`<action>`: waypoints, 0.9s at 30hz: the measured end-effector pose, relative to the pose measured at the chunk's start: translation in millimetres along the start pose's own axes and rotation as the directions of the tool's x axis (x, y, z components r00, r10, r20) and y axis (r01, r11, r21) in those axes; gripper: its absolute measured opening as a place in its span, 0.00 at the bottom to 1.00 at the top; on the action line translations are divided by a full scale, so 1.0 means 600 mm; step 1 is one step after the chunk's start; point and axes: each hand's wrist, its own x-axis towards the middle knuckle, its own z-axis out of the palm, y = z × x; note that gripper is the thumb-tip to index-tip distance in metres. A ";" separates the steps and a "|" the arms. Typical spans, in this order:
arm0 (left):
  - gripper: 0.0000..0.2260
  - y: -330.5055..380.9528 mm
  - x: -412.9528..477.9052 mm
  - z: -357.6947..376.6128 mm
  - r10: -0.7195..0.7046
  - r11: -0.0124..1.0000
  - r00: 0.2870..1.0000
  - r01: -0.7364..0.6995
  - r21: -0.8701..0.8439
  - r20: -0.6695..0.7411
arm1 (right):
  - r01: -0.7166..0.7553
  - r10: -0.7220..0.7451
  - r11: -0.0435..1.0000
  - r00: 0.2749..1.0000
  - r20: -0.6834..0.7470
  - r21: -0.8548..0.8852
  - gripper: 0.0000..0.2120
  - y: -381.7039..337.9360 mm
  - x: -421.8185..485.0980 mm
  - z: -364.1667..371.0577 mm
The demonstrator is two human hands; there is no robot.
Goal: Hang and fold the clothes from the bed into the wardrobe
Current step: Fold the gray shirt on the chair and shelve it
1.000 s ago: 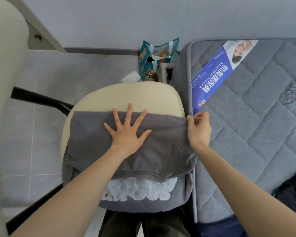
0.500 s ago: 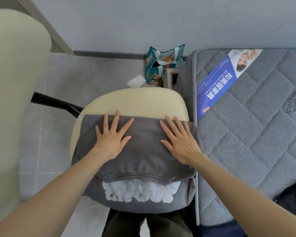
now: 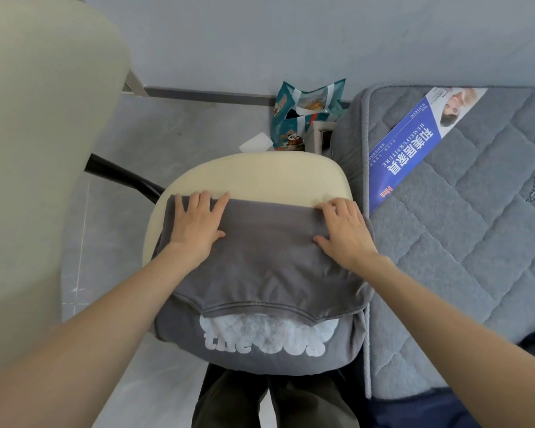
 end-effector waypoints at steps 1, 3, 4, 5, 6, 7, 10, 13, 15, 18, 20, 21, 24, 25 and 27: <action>0.32 -0.006 0.003 -0.004 0.010 1.000 1.000 -0.010 0.001 0.000 | 0.002 -0.001 1.000 0.999 0.035 -0.025 0.28 -0.002 0.010 -0.005; 0.26 -0.016 0.007 -0.007 0.021 1.000 1.000 -0.021 0.003 0.011 | 0.001 0.006 0.998 0.994 0.112 -0.062 0.27 -0.006 0.024 -0.014; 0.21 -0.021 0.008 -0.007 0.040 0.998 0.999 -0.041 0.039 0.016 | 0.014 -0.003 0.997 0.990 0.141 -0.071 0.25 -0.006 0.027 -0.018; 0.15 -0.026 0.007 -0.009 0.066 0.994 0.997 -0.068 0.081 0.028 | 0.040 -0.024 0.995 0.985 0.172 -0.089 0.22 -0.006 0.028 -0.022; 0.10 -0.031 0.006 -0.011 0.085 0.990 0.995 -0.089 0.105 0.043 | 0.070 -0.044 0.991 0.976 0.213 -0.115 0.19 -0.005 0.027 -0.026; 0.07 -0.036 0.004 -0.015 0.092 0.989 0.994 -0.097 0.108 0.055 | 0.092 -0.055 0.987 0.964 0.262 -0.129 0.15 -0.005 0.025 -0.031; 0.06 -0.044 -0.002 -0.037 0.104 0.990 0.992 -0.110 0.087 0.070 | 0.059 -0.031 0.996 0.937 0.347 -0.069 0.13 -0.006 0.017 -0.056; 0.07 -0.050 0.003 -0.082 0.091 0.994 0.996 -0.090 0.058 -0.022 | 0.010 0.002 0.999 0.960 0.279 -0.041 0.13 -0.008 0.026 -0.101; 0.08 -0.055 0.014 -0.121 0.054 0.998 0.993 -0.053 0.020 -0.101 | 0.016 0.004 0.994 0.982 0.187 -0.105 0.15 -0.007 0.044 -0.135; 0.11 -0.059 0.038 -0.181 0.011 1.000 0.983 -0.006 0.031 -0.181 | -0.009 0.016 0.984 0.999 0.038 -0.181 0.15 -0.006 0.075 -0.188; 0.14 -0.059 0.050 -0.212 -0.003 0.999 0.974 0.012 0.035 -0.228 | -0.045 0.032 0.978 0.997 -0.064 -0.202 0.15 -0.004 0.090 -0.217; 0.16 -0.059 0.054 -0.223 -0.008 0.999 0.967 0.016 0.029 -0.254 | -0.060 0.035 0.976 0.991 -0.126 -0.207 0.15 -0.003 0.095 -0.229; 0.20 -0.056 0.055 -0.242 -0.004 0.999 0.946 0.015 0.032 -0.324 | -0.069 0.013 0.980 0.958 -0.286 -0.189 0.17 0.002 0.097 -0.251; 0.21 -0.055 0.052 -0.243 0.001 0.999 0.941 0.013 0.039 -0.338 | -0.061 0.001 0.981 0.951 -0.310 -0.185 0.17 0.003 0.093 -0.253; 0.23 -0.051 0.042 -0.236 0.013 0.999 0.938 0.003 0.045 -0.348 | -0.042 -0.020 0.982 0.946 -0.325 -0.183 0.18 0.003 0.081 -0.249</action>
